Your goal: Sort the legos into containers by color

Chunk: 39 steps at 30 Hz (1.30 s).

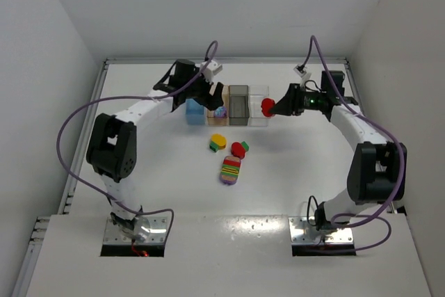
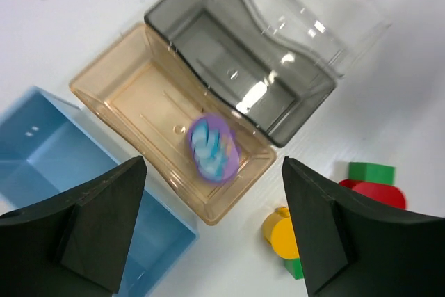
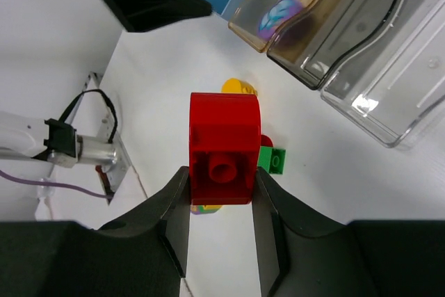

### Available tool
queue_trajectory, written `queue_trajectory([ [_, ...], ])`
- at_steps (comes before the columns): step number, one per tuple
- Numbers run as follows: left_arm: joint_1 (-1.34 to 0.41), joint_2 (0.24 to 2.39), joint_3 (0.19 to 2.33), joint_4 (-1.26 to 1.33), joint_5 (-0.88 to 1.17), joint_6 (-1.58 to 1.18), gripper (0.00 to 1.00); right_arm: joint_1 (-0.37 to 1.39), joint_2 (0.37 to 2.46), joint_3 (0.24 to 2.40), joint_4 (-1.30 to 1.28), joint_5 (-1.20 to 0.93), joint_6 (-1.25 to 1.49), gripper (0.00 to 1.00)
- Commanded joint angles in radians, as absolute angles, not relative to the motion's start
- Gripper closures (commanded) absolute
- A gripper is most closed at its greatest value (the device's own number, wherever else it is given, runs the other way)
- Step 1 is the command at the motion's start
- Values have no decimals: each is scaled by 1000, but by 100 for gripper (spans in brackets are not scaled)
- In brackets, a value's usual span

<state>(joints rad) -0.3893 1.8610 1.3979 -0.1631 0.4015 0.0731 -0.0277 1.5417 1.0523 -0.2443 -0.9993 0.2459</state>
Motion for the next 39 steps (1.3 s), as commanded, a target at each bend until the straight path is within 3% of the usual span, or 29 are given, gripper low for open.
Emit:
queue_trajectory([
  [1, -383, 1738, 1378, -86, 500, 20, 15, -9, 1574, 1101, -170, -1052, 290, 100],
  [4, -371, 1707, 1378, -86, 566, -1, 14, 14, 1603, 1129, -154, -1063, 308, 100],
  [8, -356, 1729, 1410, -72, 947, -165, 18, 58, 1624, 1129, -45, -1143, 412, 100],
  [11, -365, 1767, 1422, -40, 1069, -288, 18, 100, 1643, 1147, 43, -1193, 489, 100],
  [36, -397, 1827, 1410, 201, 1223, -472, 17, 189, 1661, 1181, 54, -1227, 499, 100],
  [39, -397, 1838, 1410, 212, 1213, -472, 25, 189, 1661, 1181, 54, -1227, 499, 100],
])
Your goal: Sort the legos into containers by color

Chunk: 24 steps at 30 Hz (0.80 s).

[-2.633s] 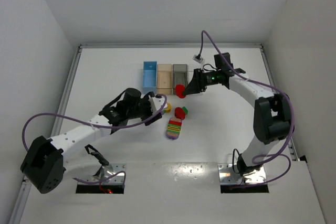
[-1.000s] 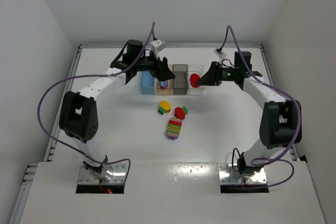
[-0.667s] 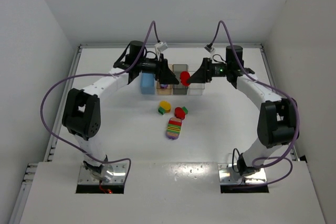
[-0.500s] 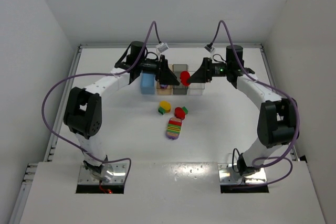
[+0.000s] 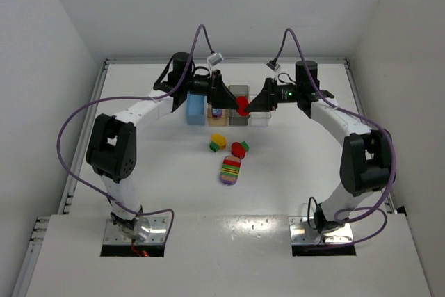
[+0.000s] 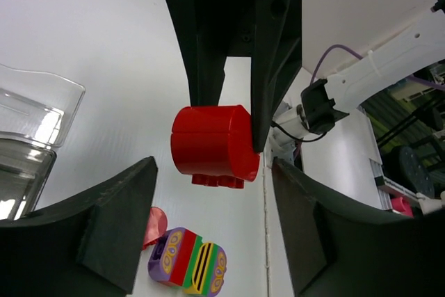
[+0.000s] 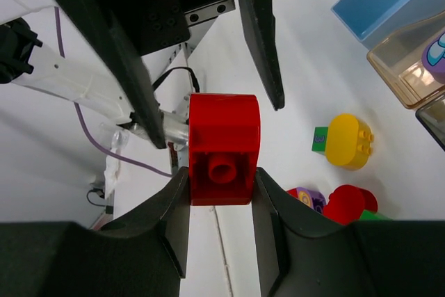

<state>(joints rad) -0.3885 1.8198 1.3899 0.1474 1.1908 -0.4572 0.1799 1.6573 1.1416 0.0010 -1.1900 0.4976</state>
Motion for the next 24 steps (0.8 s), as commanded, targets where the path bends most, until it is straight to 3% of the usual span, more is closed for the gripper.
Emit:
queue_trajectory([
  [1, -397, 1838, 1410, 212, 1213, -472, 29, 189, 1661, 1181, 54, -1227, 499, 100],
  [9, -397, 1847, 1399, 221, 1213, -482, 67, 189, 1661, 1181, 63, -1227, 499, 100],
  [10, -397, 1847, 1399, 221, 1213, -482, 77, 189, 1661, 1181, 63, -1227, 499, 100],
  [13, -397, 1838, 1378, 221, 1213, -482, 92, 175, 1661, 1181, 63, -1218, 499, 100],
  [24, -388, 1789, 1312, 28, 1152, -298, 98, -29, 1623, 1181, 2, -1177, 430, 100],
])
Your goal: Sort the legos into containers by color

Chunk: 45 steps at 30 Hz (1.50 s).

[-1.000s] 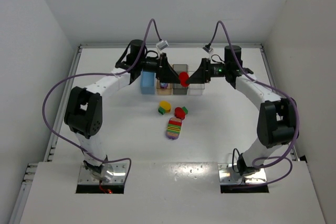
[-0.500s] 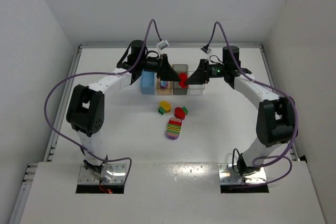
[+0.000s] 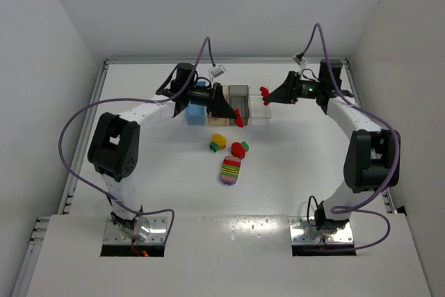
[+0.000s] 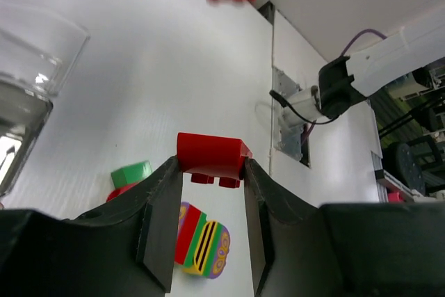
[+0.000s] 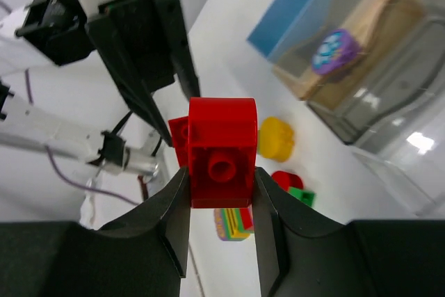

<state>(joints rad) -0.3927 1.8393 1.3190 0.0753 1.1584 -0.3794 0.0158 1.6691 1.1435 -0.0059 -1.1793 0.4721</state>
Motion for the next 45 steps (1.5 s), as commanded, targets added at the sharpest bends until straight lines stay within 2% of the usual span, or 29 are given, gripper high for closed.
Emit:
queue_trajectory([
  [1, -388, 1789, 1312, 9, 1113, -272, 98, -38, 1612, 1171, -9, -1167, 420, 100],
  [5, -400, 1789, 1348, 0, 955, -217, 98, -51, 1589, 1147, -52, -1126, 378, 100],
  [6, -400, 1789, 1362, 0, 831, -200, 97, -51, 1579, 1135, -64, -1115, 365, 100],
  [9, -439, 1807, 1431, -24, 628, -149, 94, -51, 1568, 1135, -94, -1080, 337, 100],
  [12, -465, 1879, 1522, -83, 488, -126, 92, -51, 1559, 1126, -118, -1051, 315, 100],
  [24, -515, 1970, 1554, -83, 344, -92, 92, -51, 1568, 1153, -155, -1020, 270, 100],
  [40, -515, 2046, 1597, -92, 293, -101, 92, -51, 1586, 1173, -167, -1020, 249, 100],
  [42, -515, 2057, 1597, -92, 293, -101, 79, -51, 1586, 1173, -167, -1020, 249, 100],
  [43, -515, 2057, 1597, -92, 293, -101, 63, -51, 1586, 1173, -167, -1020, 249, 100],
  [45, -515, 2057, 1597, -92, 311, -101, 51, -51, 1595, 1173, -167, -1011, 239, 100],
])
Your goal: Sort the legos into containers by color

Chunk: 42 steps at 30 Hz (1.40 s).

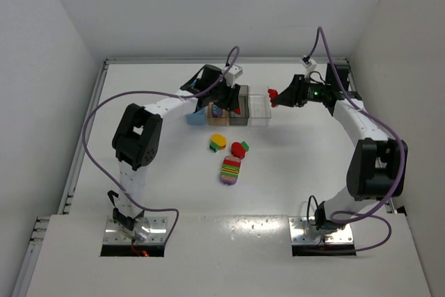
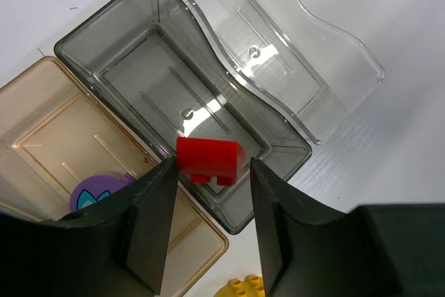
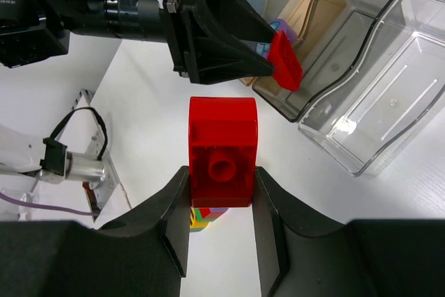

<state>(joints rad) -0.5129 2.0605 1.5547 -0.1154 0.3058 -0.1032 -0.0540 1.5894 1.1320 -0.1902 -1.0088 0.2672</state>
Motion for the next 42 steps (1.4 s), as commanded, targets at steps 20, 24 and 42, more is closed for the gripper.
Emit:
queue_trajectory([
  [20, -287, 1643, 1544, -91, 305, -376, 0, 210, 1917, 1495, -167, -571, 270, 100],
  [24, -181, 1553, 1382, -71, 391, -344, 0, 256, 2009, 1578, -176, -434, 290, 100],
  [42, -60, 1506, 1249, -114, 581, -255, 0, 331, 2151, 1666, -186, -313, 301, 46],
])
